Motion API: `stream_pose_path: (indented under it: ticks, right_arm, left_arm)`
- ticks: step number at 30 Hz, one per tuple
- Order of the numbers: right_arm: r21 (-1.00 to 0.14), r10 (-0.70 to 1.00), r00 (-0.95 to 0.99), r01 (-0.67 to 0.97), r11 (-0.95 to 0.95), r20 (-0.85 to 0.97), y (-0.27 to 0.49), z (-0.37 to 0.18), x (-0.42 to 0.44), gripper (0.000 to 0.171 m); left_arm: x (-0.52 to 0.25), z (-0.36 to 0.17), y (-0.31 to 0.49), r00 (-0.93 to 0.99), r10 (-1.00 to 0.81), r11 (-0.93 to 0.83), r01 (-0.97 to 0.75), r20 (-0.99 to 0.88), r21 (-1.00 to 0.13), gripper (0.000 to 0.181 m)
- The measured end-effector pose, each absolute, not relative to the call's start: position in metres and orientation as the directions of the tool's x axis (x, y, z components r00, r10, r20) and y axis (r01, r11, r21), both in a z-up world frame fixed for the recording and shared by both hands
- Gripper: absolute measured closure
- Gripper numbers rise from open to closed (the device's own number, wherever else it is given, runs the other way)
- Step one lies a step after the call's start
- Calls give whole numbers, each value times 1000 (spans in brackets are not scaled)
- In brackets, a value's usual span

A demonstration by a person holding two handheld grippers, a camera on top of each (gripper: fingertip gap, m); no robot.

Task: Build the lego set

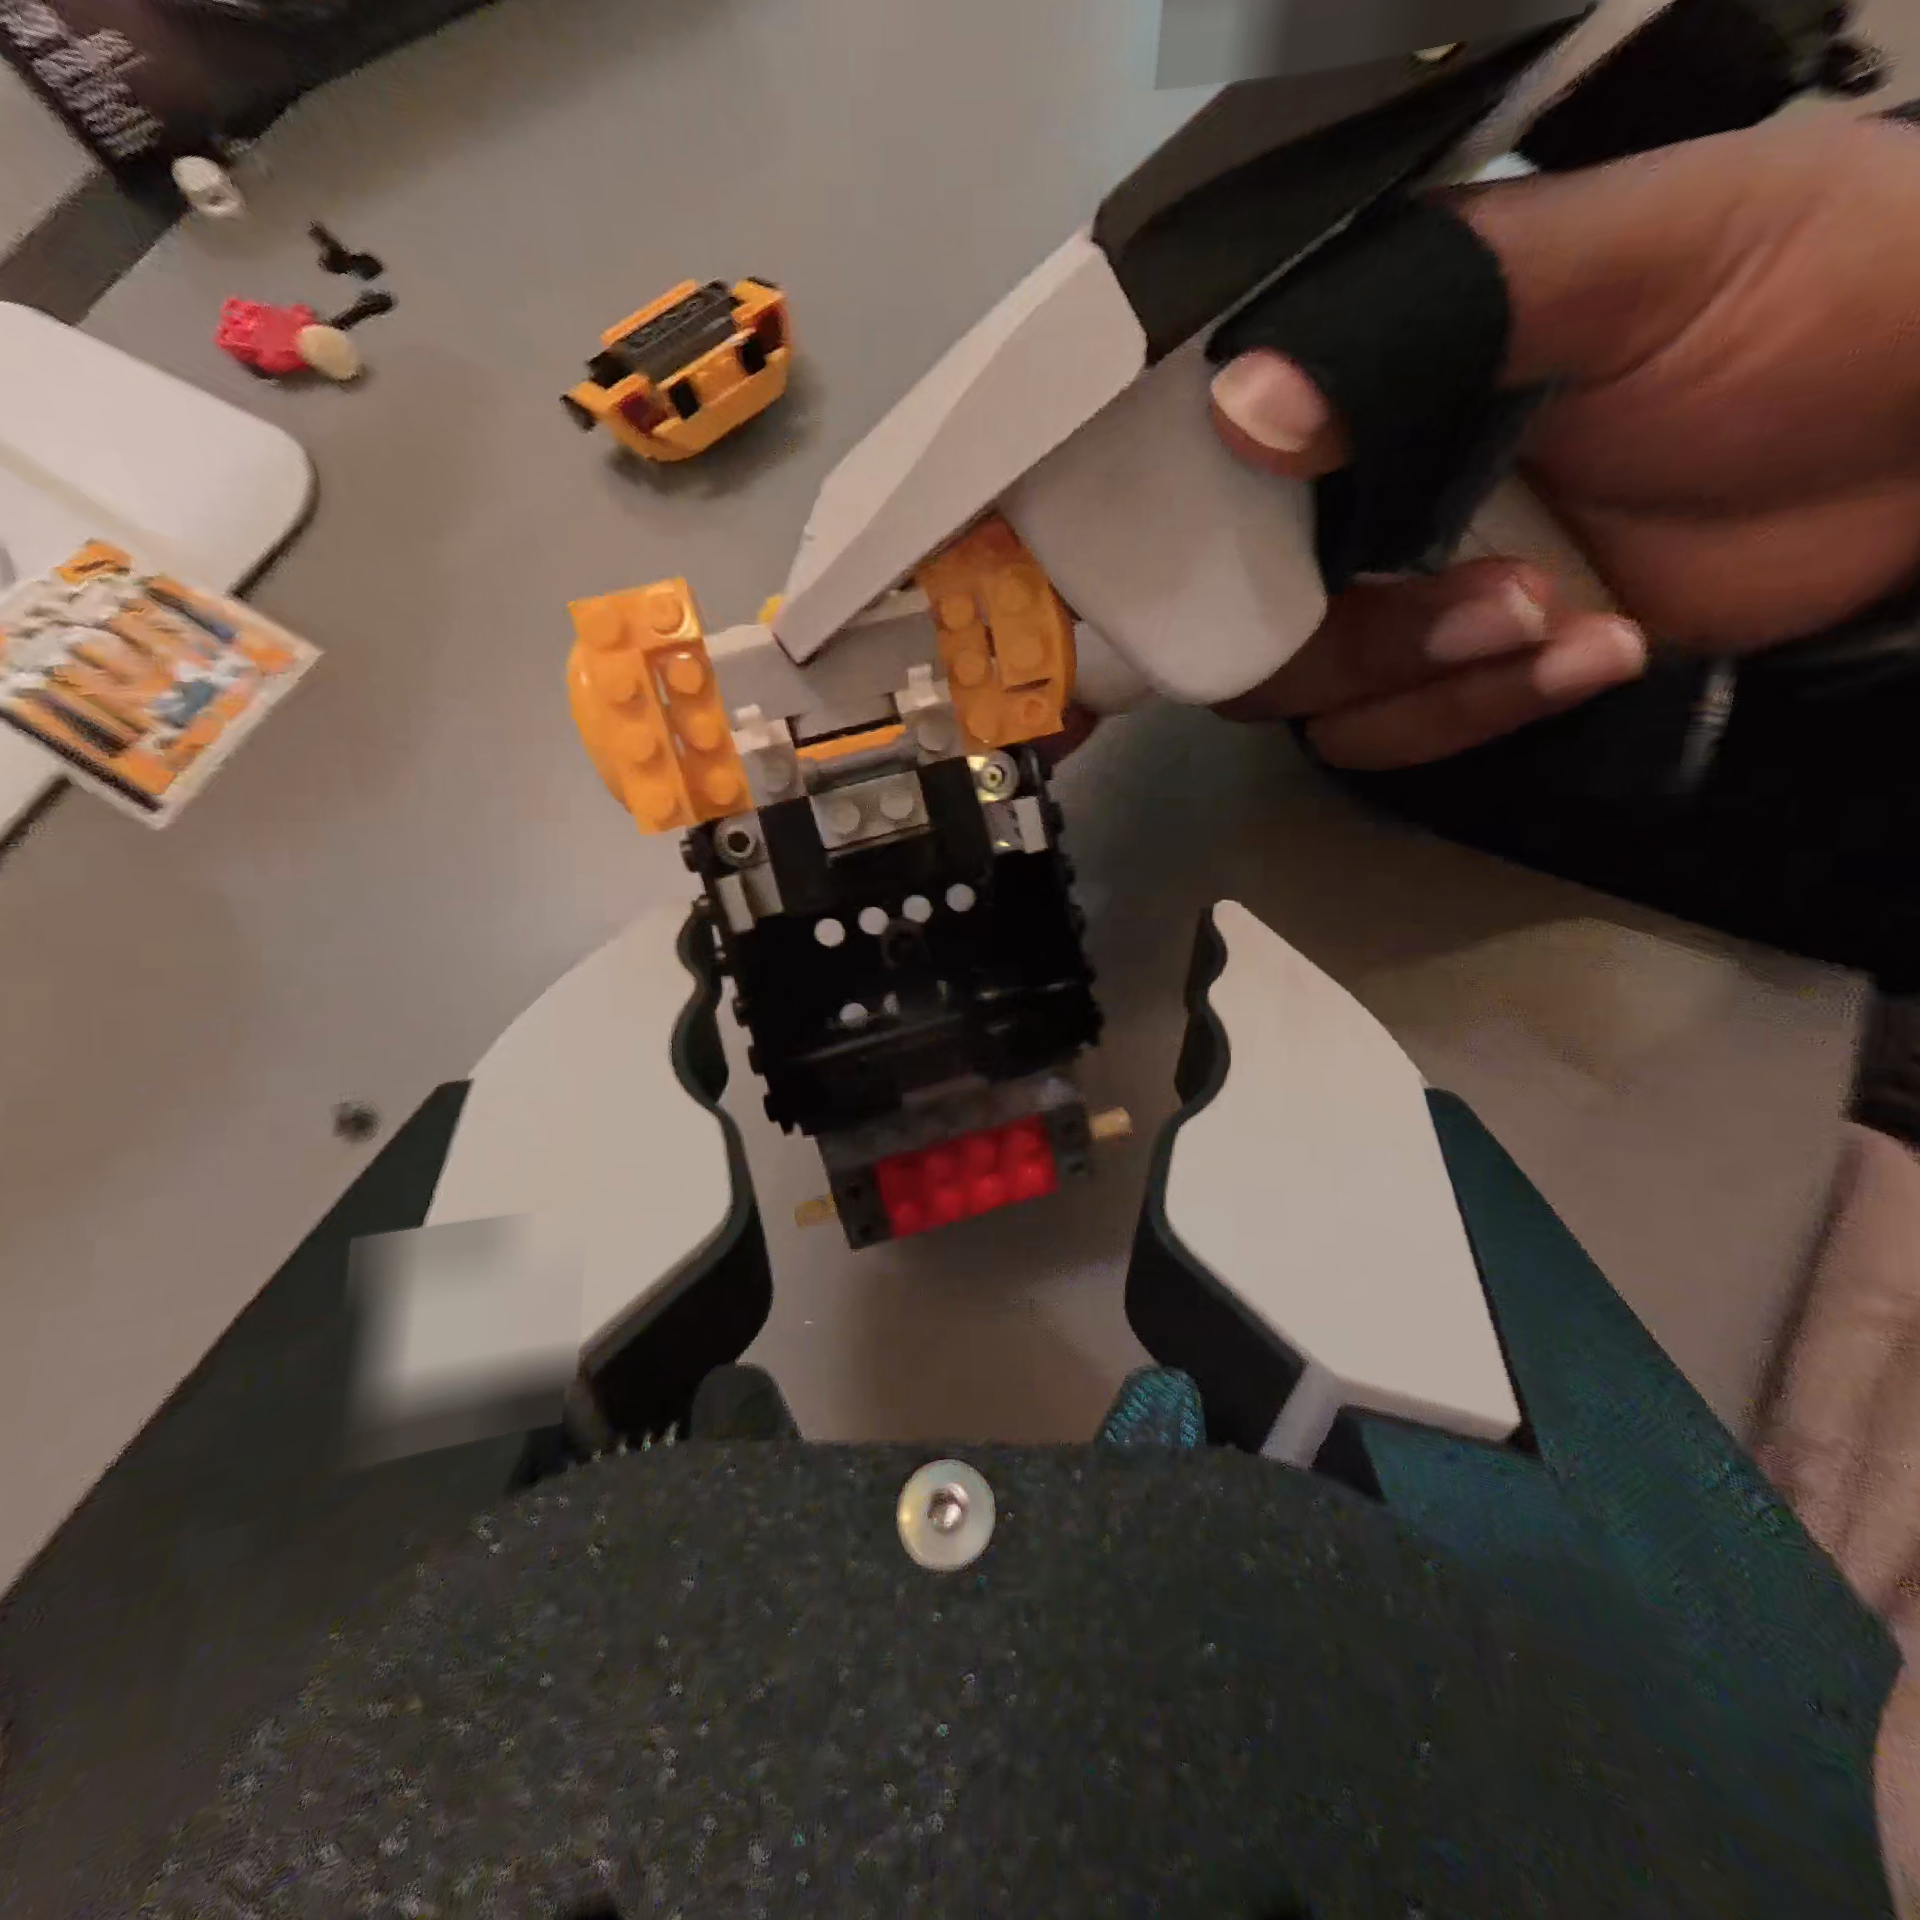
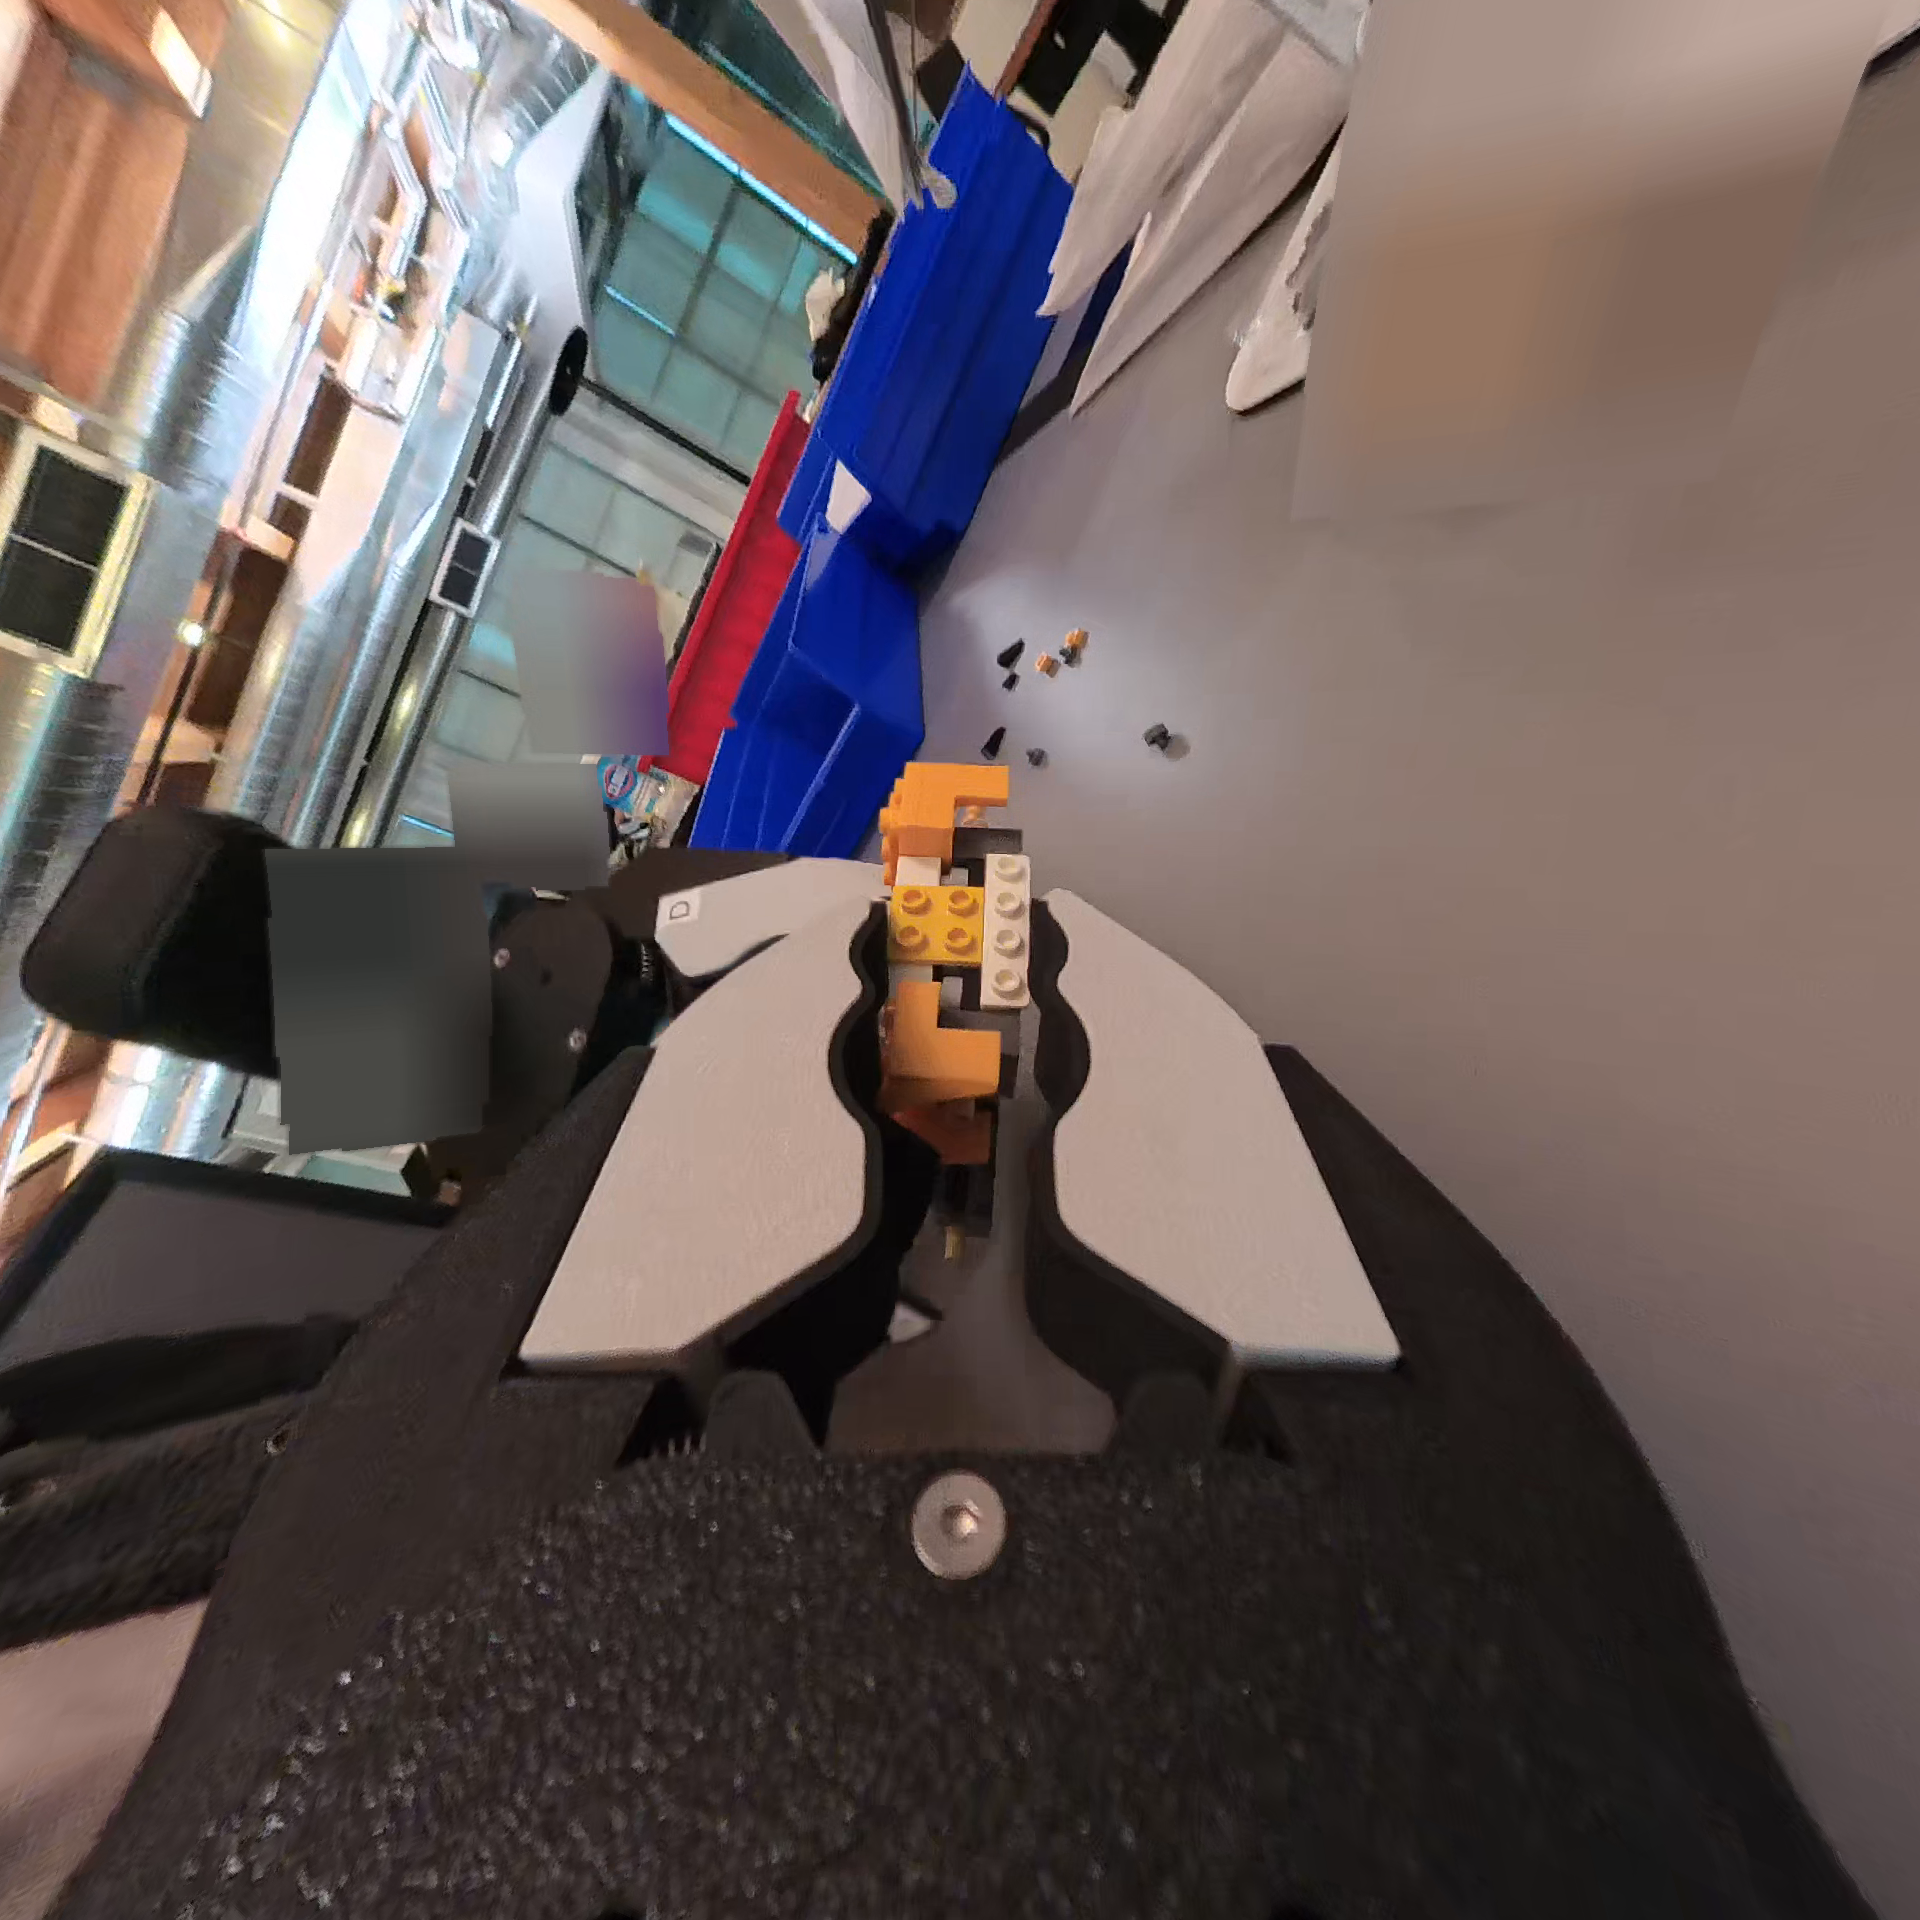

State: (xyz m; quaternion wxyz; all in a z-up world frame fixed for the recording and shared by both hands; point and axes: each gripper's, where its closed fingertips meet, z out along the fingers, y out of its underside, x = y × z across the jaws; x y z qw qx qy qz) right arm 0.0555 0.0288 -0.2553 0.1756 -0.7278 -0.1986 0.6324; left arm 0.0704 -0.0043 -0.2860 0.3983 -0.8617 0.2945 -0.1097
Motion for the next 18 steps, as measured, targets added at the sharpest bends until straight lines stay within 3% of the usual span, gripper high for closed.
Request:
stream_pose_path:
  ticks: [2,6,11,14,18]
  right_arm:
    - [-505,510,117,75,-860,-852,24,-256,51,146]
    - [-576,609,149,213,-789,-779,12,-271,53,145]
    - [-822,935,118,447,-351,-335,26,-266,83,132]
    - [-870,981,92,452,-194,-171,35,-259,87,126]
    - [-908,988,132,400,-126,-78,45,-258,94,119]
  left_arm:
    - [60,-294,-2,795,-590,-504,-499,-142,-705,109]
    - [50,-310,-14,683,-714,-482,-638,-154,-601,112]
    - [18,-323,-19,439,-899,-408,-833,4,-373,112]
    - [14,-336,-9,362,-929,-369,-892,76,-260,112]
    - [22,-348,-1,323,-944,-328,-912,64,-247,112]
